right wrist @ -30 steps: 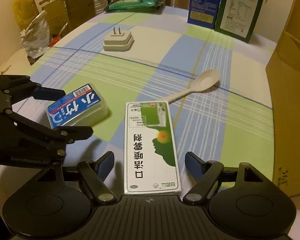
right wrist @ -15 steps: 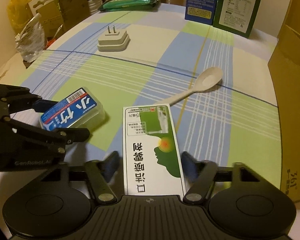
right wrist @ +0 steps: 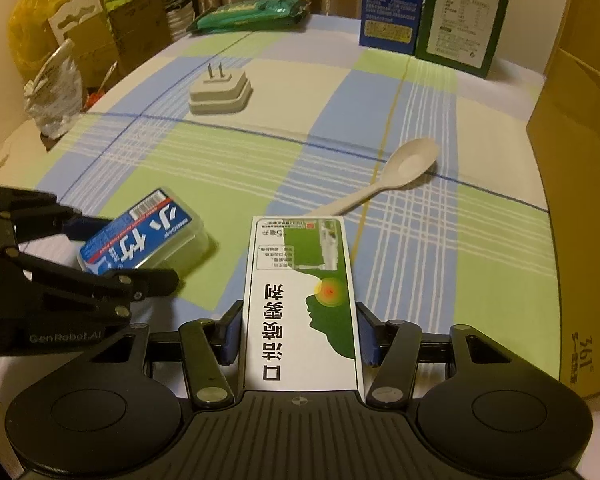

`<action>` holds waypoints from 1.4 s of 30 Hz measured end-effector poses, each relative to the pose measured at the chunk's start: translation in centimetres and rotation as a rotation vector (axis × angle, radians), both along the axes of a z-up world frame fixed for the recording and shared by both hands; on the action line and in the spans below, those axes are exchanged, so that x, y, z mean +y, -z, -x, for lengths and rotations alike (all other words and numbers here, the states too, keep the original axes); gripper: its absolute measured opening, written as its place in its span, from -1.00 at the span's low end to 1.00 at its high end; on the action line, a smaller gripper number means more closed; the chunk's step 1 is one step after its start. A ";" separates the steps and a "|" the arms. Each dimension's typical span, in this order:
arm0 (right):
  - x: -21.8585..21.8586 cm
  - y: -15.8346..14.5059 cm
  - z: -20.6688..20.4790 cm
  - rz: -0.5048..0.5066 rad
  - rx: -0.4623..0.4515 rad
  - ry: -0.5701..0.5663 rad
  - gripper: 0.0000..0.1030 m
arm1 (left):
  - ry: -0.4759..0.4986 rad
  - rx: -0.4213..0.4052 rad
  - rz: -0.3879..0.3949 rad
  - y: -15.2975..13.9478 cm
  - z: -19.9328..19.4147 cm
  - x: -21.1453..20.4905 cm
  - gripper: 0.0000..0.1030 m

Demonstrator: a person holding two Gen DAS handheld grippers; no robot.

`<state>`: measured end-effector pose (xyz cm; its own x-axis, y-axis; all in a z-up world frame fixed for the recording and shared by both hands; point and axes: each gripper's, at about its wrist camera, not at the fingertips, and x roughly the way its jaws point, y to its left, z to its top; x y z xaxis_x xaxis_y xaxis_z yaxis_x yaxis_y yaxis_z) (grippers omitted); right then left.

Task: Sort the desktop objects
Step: 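Carry toothpick case with left tool while right tool carries medicine box to cardboard box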

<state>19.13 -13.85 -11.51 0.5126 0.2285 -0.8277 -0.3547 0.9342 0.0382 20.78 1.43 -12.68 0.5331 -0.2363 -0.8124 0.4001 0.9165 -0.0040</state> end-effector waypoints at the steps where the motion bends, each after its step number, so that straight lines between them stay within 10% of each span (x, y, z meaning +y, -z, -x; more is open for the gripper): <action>1: -0.2 -0.2 0.0 -0.006 -0.007 0.007 0.02 | -0.003 0.001 0.006 0.0 0.0 0.0 0.01; 24: -5.2 -8.8 4.2 -0.108 -0.191 0.162 0.02 | -0.022 -0.116 0.104 -5.4 3.3 -2.4 0.00; 42: -19.7 -16.6 8.9 -0.090 -0.345 0.402 0.02 | 0.123 -0.201 0.201 -13.9 6.7 -15.4 0.00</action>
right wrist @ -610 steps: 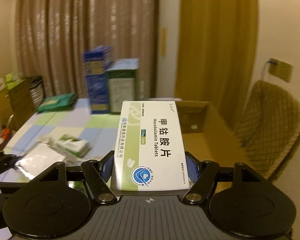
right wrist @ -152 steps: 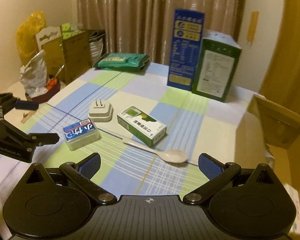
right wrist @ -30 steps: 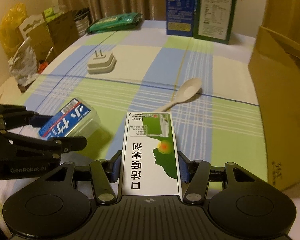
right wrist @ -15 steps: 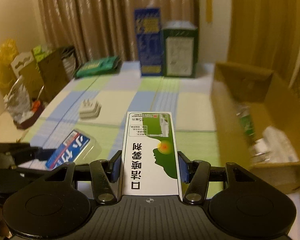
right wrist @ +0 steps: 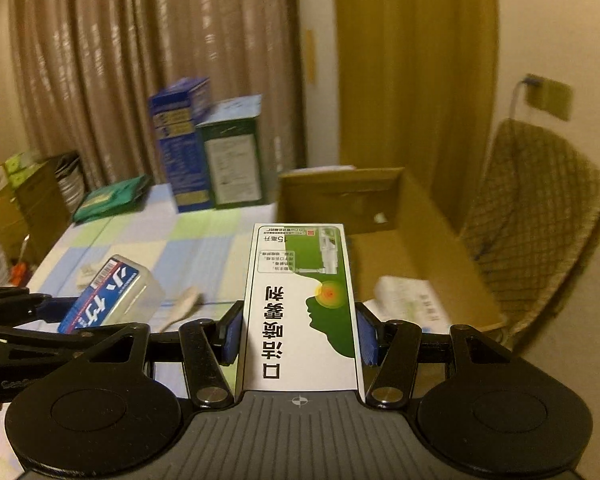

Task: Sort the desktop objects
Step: 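Carry toothpick case with left tool while right tool carries medicine box to cardboard box, then open left tool in the cardboard box while right tool releases medicine box inside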

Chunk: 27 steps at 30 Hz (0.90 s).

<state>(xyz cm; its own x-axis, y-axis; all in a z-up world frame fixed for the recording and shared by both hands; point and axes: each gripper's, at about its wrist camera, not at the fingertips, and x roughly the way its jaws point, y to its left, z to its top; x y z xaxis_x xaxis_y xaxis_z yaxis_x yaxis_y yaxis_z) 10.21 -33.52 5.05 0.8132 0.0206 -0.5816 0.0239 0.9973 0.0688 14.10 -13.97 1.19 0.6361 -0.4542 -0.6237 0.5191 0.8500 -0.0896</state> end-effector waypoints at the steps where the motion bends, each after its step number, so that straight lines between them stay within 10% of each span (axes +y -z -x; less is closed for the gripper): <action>1: -0.8 -0.2 0.0 0.002 0.000 0.007 0.02 | 0.011 -0.001 0.002 -0.2 0.0 -0.8 0.00; 27: -10.5 0.3 -5.4 0.048 0.031 0.078 0.02 | 0.140 0.057 0.011 0.2 -5.7 -14.3 0.00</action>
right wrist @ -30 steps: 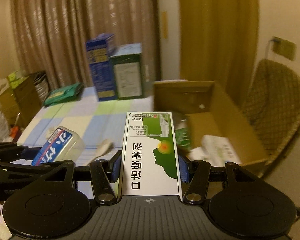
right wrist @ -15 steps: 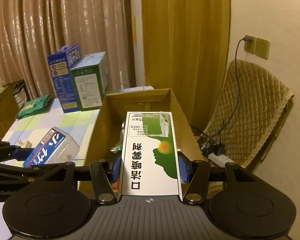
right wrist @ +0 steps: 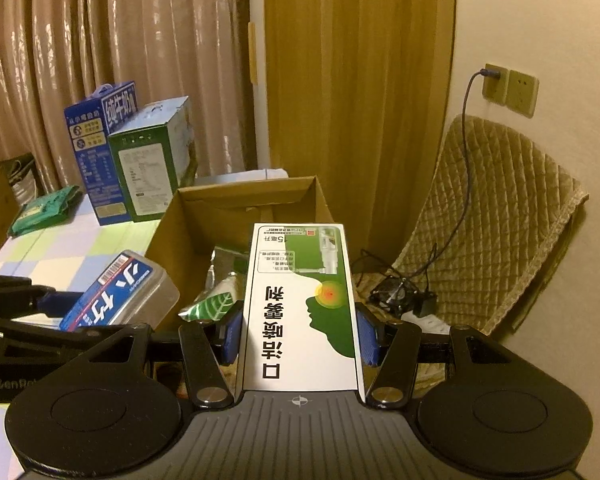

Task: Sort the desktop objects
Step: 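Open left tool in the cardboard box while right tool releases medicine box inside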

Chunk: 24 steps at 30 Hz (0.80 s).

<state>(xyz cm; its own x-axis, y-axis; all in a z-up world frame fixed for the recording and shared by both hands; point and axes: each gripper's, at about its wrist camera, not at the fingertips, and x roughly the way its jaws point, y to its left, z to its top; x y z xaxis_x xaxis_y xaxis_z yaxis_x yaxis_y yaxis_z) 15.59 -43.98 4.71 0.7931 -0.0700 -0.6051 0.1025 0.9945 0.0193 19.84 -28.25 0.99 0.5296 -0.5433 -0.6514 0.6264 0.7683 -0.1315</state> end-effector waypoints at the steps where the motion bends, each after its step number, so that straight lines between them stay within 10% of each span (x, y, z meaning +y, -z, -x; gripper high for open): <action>1: -0.1 0.1 -0.2 0.000 0.002 0.002 0.02 | 0.000 0.000 0.000 0.1 -0.3 -0.2 0.00; 24: 0.7 1.8 -2.3 -0.024 0.040 -0.020 0.02 | -0.104 -0.006 0.059 0.9 -1.5 3.4 0.32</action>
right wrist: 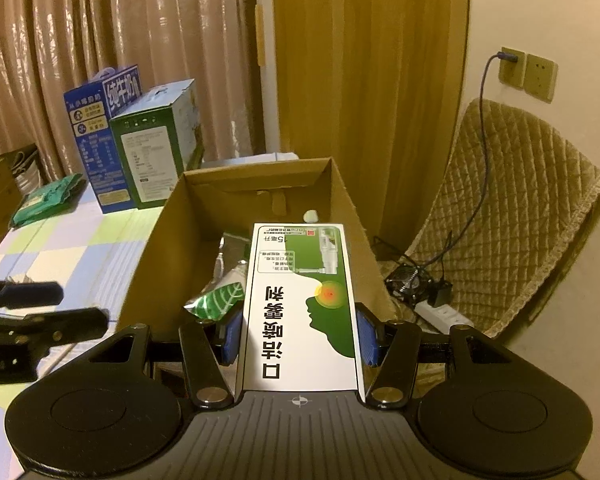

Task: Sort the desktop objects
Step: 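Open left tool in the cardboard box while right tool releases medicine box inside, then move both tools back over the white plug and white spoon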

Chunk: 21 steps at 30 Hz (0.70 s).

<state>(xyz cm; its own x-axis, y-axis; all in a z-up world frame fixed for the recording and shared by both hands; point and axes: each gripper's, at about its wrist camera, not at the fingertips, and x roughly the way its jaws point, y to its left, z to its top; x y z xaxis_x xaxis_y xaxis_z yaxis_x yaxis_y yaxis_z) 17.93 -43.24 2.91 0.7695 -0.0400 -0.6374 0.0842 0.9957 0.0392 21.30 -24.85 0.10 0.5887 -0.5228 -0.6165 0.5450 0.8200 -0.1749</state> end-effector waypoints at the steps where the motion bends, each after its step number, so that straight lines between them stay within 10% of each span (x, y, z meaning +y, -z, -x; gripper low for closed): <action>1: 0.2 0.0 -0.2 0.001 -0.001 -0.002 0.02 | -0.007 0.001 0.002 0.0 0.1 0.4 0.32; 21: 0.1 0.0 2.2 -0.069 -0.031 0.050 0.43 | -0.067 0.027 0.006 1.1 1.8 4.9 0.41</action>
<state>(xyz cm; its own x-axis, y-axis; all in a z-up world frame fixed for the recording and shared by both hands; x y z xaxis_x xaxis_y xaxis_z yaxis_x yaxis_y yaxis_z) 15.74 -43.13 2.91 0.7869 -0.0356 -0.6161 0.1312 0.9852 0.1107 19.50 -19.91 -1.02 0.6056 -0.4865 -0.6298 0.4837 0.8534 -0.1941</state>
